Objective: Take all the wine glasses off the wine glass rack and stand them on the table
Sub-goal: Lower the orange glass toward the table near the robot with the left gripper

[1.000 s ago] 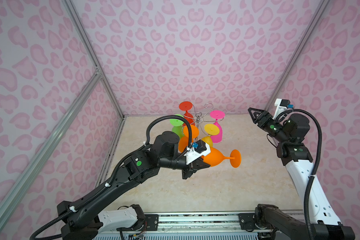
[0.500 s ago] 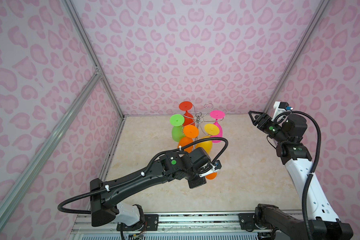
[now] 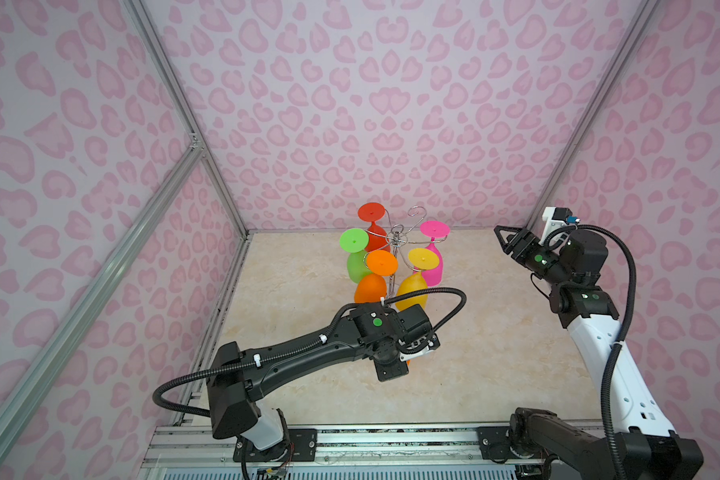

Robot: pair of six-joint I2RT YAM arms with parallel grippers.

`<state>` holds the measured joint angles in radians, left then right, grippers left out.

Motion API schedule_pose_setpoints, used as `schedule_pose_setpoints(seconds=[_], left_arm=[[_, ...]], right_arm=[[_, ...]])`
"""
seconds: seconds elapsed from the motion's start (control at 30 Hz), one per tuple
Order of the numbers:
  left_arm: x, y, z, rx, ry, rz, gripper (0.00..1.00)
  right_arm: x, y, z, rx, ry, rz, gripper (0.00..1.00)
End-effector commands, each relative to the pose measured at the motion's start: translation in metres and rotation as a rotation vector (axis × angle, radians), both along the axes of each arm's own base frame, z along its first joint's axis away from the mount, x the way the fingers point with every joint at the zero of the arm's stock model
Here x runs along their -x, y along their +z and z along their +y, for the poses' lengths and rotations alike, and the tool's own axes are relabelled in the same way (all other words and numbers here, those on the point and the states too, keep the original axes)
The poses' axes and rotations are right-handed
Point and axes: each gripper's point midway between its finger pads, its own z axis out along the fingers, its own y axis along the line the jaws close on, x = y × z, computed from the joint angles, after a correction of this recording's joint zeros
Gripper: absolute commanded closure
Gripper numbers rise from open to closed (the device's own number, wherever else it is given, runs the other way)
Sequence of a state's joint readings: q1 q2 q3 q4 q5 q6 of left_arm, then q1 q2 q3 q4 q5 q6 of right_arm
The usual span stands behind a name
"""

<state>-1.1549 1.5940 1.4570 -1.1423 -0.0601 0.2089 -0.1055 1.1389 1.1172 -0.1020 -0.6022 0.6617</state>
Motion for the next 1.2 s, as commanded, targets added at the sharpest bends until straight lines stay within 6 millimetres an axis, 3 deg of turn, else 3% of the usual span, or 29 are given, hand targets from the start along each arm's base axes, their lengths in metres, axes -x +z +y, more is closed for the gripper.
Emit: schedule_pose_setpoints(seconds=[0.0, 0.43, 0.7, 0.9, 0.97, 1.1, 1.17], left_arm=[[0.002, -0.003, 0.008, -0.063, 0.011, 0.015, 0.98], [0.003, -0.014, 0.010, -0.166, 0.038, 0.060, 0.98], [0.001, -0.020, 0.010, -0.205, 0.068, 0.061, 0.87], [0.000, -0.013, 0.007, -0.188, 0.076, 0.041, 0.69], [-0.002, -0.008, 0.007, -0.182, 0.081, 0.022, 0.53], [-0.004, 0.016, 0.003, -0.131, 0.084, -0.026, 0.37], [-0.004, 0.034, 0.001, -0.084, 0.084, -0.051, 0.23]], right_arm=[[-0.002, -0.001, -0.002, 0.018, -0.008, -0.013, 0.35], [-0.004, -0.008, -0.003, 0.009, -0.006, -0.002, 0.35], [-0.003, -0.007, -0.005, 0.008, -0.008, -0.005, 0.35], [-0.003, -0.007, -0.003, 0.000, 0.001, -0.005, 0.34], [-0.003, -0.007, -0.002, -0.002, 0.009, -0.008, 0.34], [-0.002, -0.006, 0.001, -0.009, 0.024, -0.011, 0.33], [-0.002, -0.005, 0.003, -0.016, 0.037, -0.012, 0.33]])
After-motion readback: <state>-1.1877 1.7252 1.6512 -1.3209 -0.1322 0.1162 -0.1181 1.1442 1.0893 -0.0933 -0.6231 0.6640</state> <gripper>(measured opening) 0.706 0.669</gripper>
